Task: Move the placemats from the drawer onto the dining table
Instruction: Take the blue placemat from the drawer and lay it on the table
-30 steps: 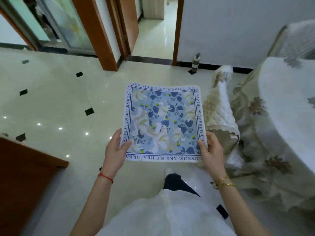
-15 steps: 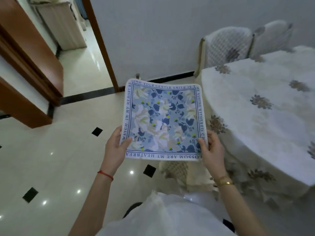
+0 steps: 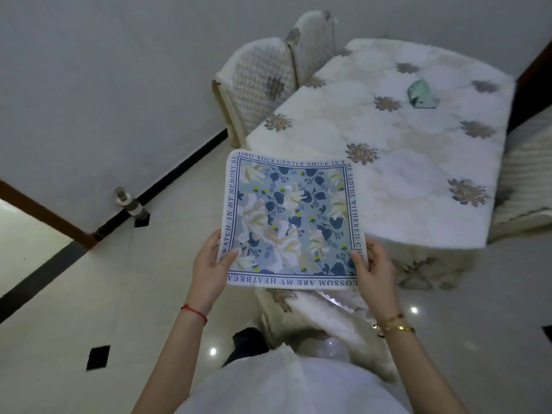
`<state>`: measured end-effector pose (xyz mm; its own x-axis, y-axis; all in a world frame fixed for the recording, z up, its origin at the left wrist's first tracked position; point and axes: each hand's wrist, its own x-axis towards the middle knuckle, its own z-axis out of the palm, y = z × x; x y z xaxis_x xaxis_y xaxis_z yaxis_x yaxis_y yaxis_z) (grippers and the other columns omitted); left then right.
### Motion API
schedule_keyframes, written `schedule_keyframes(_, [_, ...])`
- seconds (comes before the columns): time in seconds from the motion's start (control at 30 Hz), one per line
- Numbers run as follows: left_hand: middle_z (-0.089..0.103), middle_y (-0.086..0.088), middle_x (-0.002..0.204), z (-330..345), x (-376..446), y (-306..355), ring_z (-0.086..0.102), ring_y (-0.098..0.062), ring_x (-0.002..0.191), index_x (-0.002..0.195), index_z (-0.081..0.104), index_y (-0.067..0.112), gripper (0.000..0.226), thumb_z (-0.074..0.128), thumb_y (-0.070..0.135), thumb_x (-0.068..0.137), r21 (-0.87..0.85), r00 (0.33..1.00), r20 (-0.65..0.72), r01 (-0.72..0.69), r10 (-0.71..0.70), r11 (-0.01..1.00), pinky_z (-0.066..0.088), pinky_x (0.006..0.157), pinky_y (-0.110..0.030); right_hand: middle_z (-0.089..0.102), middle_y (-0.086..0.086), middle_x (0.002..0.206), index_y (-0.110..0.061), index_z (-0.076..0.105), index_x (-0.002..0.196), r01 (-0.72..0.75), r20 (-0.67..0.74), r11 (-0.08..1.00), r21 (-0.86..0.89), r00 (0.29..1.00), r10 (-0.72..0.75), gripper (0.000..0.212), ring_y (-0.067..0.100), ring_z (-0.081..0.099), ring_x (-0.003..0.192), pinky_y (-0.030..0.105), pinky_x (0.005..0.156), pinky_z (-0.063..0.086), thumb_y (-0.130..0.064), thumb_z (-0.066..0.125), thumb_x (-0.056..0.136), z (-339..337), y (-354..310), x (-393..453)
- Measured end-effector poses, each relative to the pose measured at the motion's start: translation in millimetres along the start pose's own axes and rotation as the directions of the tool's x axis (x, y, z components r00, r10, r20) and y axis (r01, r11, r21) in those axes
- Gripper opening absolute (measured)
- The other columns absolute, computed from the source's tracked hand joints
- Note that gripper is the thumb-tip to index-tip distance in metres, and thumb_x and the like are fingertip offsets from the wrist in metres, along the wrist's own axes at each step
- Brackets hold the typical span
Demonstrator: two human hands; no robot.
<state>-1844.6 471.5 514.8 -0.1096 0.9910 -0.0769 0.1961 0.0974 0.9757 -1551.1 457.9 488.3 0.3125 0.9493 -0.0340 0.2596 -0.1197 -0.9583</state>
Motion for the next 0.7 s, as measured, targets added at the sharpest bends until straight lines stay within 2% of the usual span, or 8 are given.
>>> schedule_keyframes(0.13, [0.067, -0.005, 0.116, 1, 68, 2, 0.064, -0.019, 0.107, 0.119, 0.058, 0.013, 0.032, 0.062, 0.004, 0.088, 0.049, 0.986, 0.162, -0.048, 0.039, 0.998, 0.05, 0.095, -0.045, 0.069, -0.008, 0.099, -0.019, 0.055, 0.114, -0.055, -0.168, 0.998, -0.033, 0.985, 0.049, 0.021, 0.006, 0.068, 0.087, 0.03, 0.071, 0.057, -0.016, 0.057, 0.093, 13, 1, 12])
schedule_keyframes(0.27, [0.066, -0.003, 0.118, 21, 123, 4, 0.063, -0.021, 0.109, 0.123, 0.057, 0.018, 0.037, 0.063, 0.013, 0.087, 0.073, 0.954, 0.293, -0.085, 0.06, 0.994, 0.05, 0.095, -0.048, 0.067, -0.008, 0.097, -0.016, 0.055, 0.11, -0.098, -0.308, 0.995, -0.006, 0.947, 0.092, 0.018, 0.0, 0.066, 0.085, 0.015, 0.066, 0.053, -0.01, 0.056, 0.093, 21, 0, 28])
schedule_keyframes(0.37, [0.067, -0.006, 0.117, 44, 159, 3, 0.064, -0.024, 0.107, 0.122, 0.058, 0.019, 0.036, 0.061, 0.006, 0.089, 0.09, 0.931, 0.362, -0.073, 0.036, 0.993, 0.049, 0.094, -0.052, 0.063, -0.009, 0.097, -0.01, 0.052, 0.113, -0.131, -0.347, 0.991, 0.036, 0.928, 0.135, 0.02, -0.01, 0.063, 0.081, 0.009, 0.064, 0.05, -0.006, 0.054, 0.094, 18, 1, 47])
schedule_keyframes(0.53, [0.067, -0.009, 0.117, 96, 210, -1, 0.064, -0.025, 0.107, 0.124, 0.058, 0.013, 0.036, 0.061, 0.004, 0.089, 0.093, 0.911, 0.413, -0.072, 0.027, 0.993, 0.049, 0.095, -0.052, 0.065, 0.005, 0.1, -0.011, 0.048, 0.112, -0.179, -0.384, 0.984, 0.026, 0.907, 0.175, 0.017, 0.006, 0.065, 0.082, 0.014, 0.061, 0.052, -0.008, 0.051, 0.096, 1, 16, 95])
schedule_keyframes(0.6, [0.065, -0.009, 0.121, 117, 228, -3, 0.062, -0.025, 0.111, 0.127, 0.056, 0.012, 0.038, 0.063, 0.013, 0.089, 0.109, 0.912, 0.411, -0.055, 0.005, 0.993, 0.048, 0.097, -0.051, 0.066, 0.008, 0.1, -0.012, 0.048, 0.112, -0.196, -0.402, 0.981, 0.006, 0.897, 0.182, 0.017, 0.011, 0.065, 0.081, 0.015, 0.059, 0.052, -0.009, 0.051, 0.096, -6, 23, 114])
schedule_keyframes(0.7, [0.058, -0.01, 0.133, 145, 259, -17, 0.055, -0.029, 0.122, 0.133, 0.051, 0.016, 0.066, 0.063, 0.048, 0.077, 0.168, 0.912, 0.409, -0.034, -0.038, 0.985, 0.045, 0.101, -0.052, 0.065, 0.01, 0.096, -0.011, 0.048, 0.114, -0.239, -0.425, 0.971, -0.016, 0.881, 0.21, 0.019, 0.018, 0.065, 0.076, 0.017, 0.054, 0.049, -0.01, 0.052, 0.095, -13, 30, 141])
